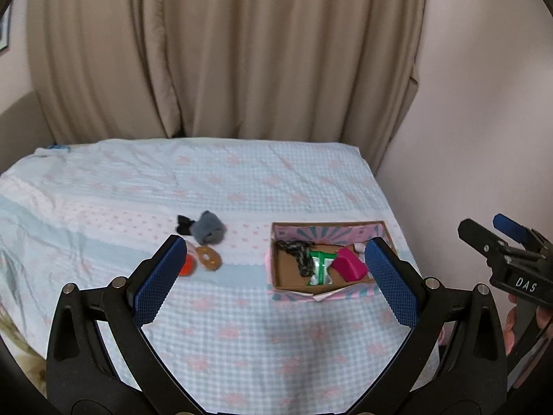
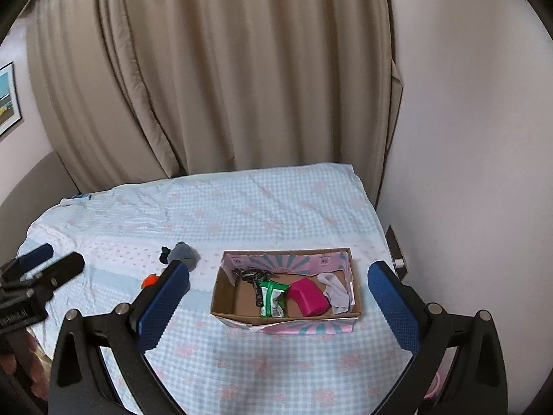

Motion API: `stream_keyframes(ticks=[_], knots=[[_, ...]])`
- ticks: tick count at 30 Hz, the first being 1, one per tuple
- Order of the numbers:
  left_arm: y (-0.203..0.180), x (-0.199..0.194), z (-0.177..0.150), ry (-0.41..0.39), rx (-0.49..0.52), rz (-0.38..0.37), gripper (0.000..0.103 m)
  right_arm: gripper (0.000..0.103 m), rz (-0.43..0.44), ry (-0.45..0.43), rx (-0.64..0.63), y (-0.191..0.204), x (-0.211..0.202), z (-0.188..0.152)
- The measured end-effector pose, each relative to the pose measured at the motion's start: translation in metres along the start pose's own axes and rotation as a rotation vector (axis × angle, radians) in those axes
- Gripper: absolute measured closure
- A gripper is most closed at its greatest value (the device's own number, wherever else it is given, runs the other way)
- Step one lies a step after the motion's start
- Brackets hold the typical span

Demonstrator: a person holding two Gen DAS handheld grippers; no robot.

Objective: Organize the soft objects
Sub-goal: 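Open both tools and pull them back from the box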

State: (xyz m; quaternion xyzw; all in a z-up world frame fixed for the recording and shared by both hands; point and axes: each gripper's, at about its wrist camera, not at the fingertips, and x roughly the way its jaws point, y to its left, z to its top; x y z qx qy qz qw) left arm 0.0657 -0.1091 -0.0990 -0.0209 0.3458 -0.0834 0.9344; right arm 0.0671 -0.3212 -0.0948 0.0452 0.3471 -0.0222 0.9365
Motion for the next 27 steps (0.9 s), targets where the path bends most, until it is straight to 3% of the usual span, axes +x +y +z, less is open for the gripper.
stream_keyframes(ticks=[13, 21, 27], knots=[[0.062, -0.025, -0.016, -0.038, -0.035, 0.083, 0.0, 0.0, 0.054, -0.06, -0.031, 0.036, 0.001, -0.005], [0.127, -0.014, -0.02, -0.012, -0.035, 0.061, 0.0, 0.0, 0.091, -0.044, -0.006, 0.096, 0.023, -0.005], [0.196, 0.012, -0.01, 0.036, -0.007, 0.0, 0.0, 0.0, 0.107, -0.004, 0.058, 0.161, 0.053, -0.009]])
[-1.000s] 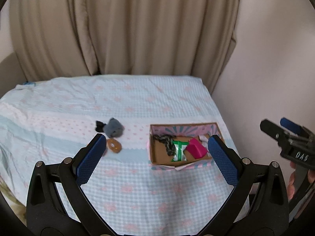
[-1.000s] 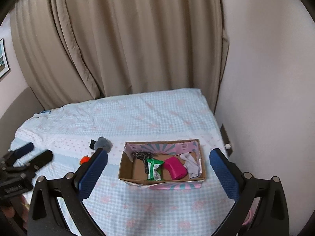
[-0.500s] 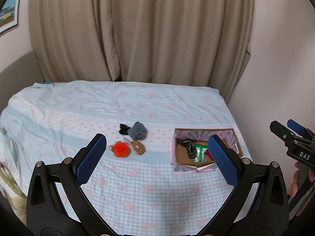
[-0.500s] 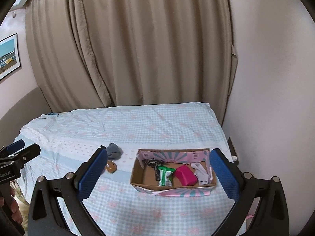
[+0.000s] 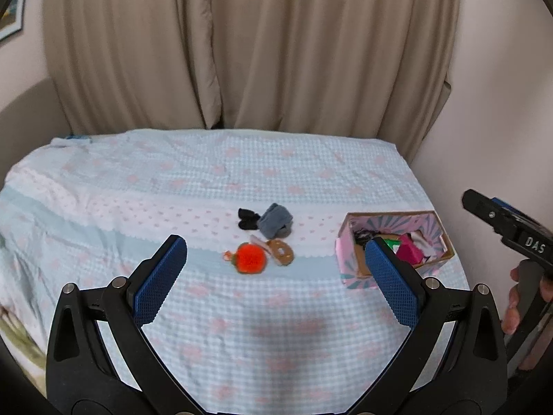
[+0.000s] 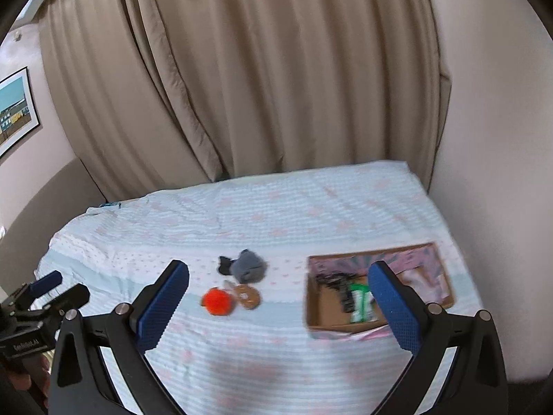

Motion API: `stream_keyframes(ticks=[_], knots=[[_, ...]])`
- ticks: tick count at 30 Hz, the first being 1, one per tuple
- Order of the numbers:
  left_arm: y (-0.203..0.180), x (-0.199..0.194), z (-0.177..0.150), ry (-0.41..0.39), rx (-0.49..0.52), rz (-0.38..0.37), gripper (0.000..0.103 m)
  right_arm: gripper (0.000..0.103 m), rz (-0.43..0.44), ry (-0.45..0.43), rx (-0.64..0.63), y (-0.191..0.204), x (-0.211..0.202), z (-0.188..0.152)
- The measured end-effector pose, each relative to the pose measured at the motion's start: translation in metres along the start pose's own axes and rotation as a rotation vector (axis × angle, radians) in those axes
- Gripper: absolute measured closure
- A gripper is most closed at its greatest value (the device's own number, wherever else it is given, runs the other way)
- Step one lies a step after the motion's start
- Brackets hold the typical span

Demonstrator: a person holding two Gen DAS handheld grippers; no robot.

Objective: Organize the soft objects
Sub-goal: 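Open both tools and pull them back from the box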

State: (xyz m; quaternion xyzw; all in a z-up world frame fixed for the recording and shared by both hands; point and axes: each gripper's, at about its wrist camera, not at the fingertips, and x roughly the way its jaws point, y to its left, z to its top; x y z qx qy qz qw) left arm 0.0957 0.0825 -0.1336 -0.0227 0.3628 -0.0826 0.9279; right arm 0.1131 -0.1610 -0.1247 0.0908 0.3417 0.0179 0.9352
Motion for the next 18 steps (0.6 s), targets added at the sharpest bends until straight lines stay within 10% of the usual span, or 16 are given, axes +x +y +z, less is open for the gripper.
stream_keyframes(ticks=[18], knots=[[0.103, 0.201, -0.005, 0.185, 0.126, -0.212, 0.0, 0.0, -0.068, 0.216, 0.33, 0.079, 0.219, -0.061]])
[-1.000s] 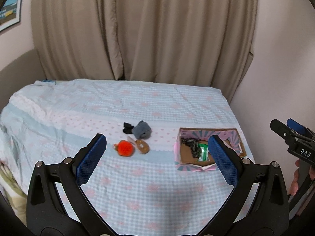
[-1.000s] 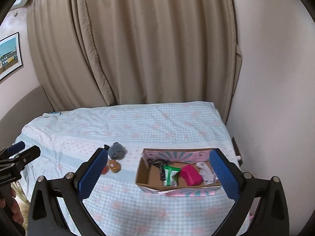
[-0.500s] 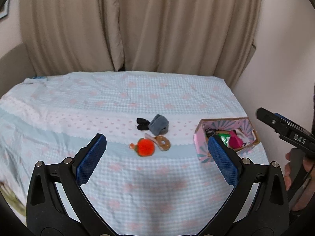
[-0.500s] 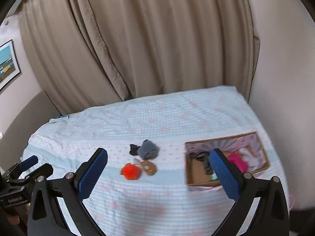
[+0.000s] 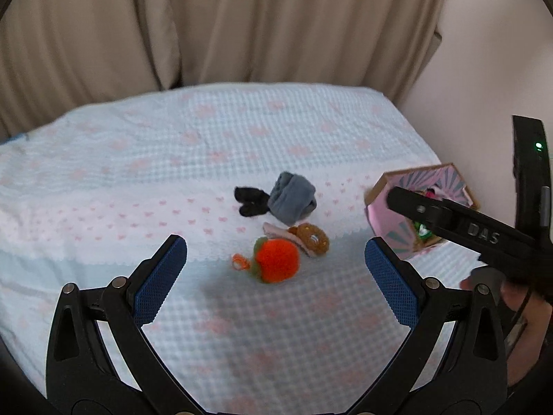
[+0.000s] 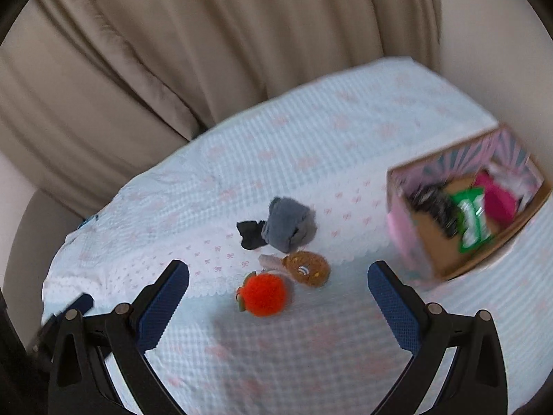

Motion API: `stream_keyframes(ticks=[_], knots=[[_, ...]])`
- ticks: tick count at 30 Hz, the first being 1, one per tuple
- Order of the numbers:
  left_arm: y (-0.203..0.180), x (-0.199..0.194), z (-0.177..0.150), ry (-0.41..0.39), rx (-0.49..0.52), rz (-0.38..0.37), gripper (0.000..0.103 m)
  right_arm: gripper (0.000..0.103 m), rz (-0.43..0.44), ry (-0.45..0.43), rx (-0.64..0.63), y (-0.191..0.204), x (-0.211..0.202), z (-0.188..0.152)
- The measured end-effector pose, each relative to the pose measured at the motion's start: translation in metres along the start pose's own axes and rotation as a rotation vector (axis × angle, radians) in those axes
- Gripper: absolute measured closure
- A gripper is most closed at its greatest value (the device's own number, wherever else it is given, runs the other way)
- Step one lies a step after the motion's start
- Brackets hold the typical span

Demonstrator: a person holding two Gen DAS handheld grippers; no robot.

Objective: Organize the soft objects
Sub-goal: 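Open both tools and pull them back from the box, then grasp the orange pompom with the left tool while the right tool grasps the brown plush ball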

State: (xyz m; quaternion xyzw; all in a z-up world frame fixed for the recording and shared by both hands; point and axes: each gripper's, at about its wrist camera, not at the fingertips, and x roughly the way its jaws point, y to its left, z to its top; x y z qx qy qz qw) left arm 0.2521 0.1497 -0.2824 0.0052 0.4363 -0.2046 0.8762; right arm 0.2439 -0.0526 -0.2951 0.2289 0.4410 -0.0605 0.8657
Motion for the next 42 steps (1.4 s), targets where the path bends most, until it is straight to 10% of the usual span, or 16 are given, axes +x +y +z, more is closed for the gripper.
stream_keyframes(ticks=[14, 19, 27, 42], knots=[[0.01, 0.185, -0.049, 0.169, 0.024, -0.043, 0.002, 0.0, -0.067, 0.185, 0.158, -0.051, 0.173, -0.023], [0.005, 0.219, -0.064, 0.191, 0.048, -0.022, 0.014, 0.018, -0.05, 0.216, 0.171, -0.06, 0.2, -0.032], [0.007, 0.238, -0.071, 0.232, 0.056, 0.0, 0.061, 0.043, -0.063, 0.194, 0.118, -0.054, 0.204, -0.037], [0.004, 0.204, -0.051, 0.185, 0.039, 0.014, 0.064, 0.057, -0.012, 0.163, 0.123, -0.045, 0.184, -0.027]])
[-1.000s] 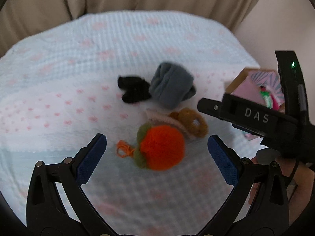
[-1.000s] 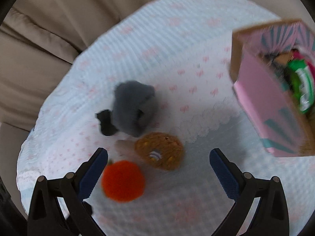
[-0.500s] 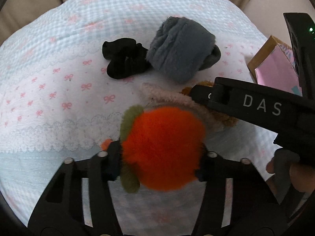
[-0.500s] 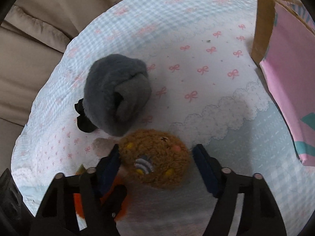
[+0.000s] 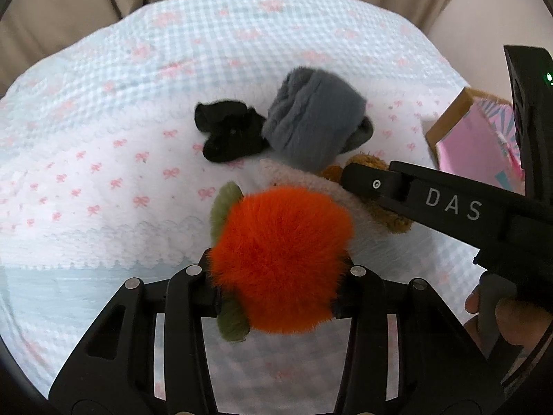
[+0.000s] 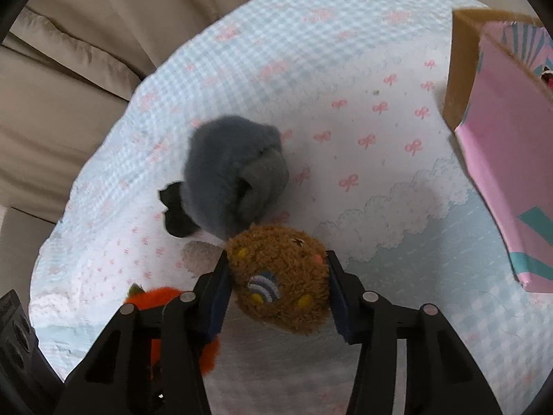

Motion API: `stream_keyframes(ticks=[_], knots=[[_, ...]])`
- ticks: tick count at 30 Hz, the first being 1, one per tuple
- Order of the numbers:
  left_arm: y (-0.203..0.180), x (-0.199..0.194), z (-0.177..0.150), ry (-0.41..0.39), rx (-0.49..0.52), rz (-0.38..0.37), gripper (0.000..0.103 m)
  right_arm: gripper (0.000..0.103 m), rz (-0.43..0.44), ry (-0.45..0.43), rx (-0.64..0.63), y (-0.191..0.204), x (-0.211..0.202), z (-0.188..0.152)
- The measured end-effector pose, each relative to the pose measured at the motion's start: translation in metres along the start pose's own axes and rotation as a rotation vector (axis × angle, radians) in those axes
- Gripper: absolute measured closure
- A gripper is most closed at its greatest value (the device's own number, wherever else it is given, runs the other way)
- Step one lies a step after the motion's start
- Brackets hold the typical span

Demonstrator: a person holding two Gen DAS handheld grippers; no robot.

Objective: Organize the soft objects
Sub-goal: 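Grasp the orange pompom with the left tool while the right tool grasps the brown plush ball, then carry the orange pompom and brown plush ball into the box with both tools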

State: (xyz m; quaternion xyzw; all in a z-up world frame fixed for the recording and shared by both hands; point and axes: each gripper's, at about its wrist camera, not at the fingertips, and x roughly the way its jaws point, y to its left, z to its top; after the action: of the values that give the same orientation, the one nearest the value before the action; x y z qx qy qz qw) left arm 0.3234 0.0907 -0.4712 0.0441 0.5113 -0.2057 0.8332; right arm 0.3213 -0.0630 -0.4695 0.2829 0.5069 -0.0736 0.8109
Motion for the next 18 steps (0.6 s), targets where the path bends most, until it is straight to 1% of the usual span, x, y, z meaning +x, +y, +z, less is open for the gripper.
stream_keyframes(ticks=[6, 9, 15, 18], knots=[[-0.004, -0.044, 0.011, -0.036, -0.005, 0.008, 0.064, 0.057, 0.031, -0.033, -0.002, 0.013, -0.038, 0.007], [-0.008, -0.075, 0.019, -0.06, -0.011, 0.013, 0.064, 0.057, 0.041, -0.053, -0.01, 0.023, -0.067, 0.011], [-0.021, -0.145, 0.035, -0.103, -0.029, 0.007, 0.064, 0.057, 0.073, -0.106, -0.02, 0.035, -0.138, 0.027], [-0.037, -0.177, 0.044, -0.13, -0.02, 0.002, 0.064, 0.057, 0.085, -0.144, -0.036, 0.035, -0.179, 0.035]])
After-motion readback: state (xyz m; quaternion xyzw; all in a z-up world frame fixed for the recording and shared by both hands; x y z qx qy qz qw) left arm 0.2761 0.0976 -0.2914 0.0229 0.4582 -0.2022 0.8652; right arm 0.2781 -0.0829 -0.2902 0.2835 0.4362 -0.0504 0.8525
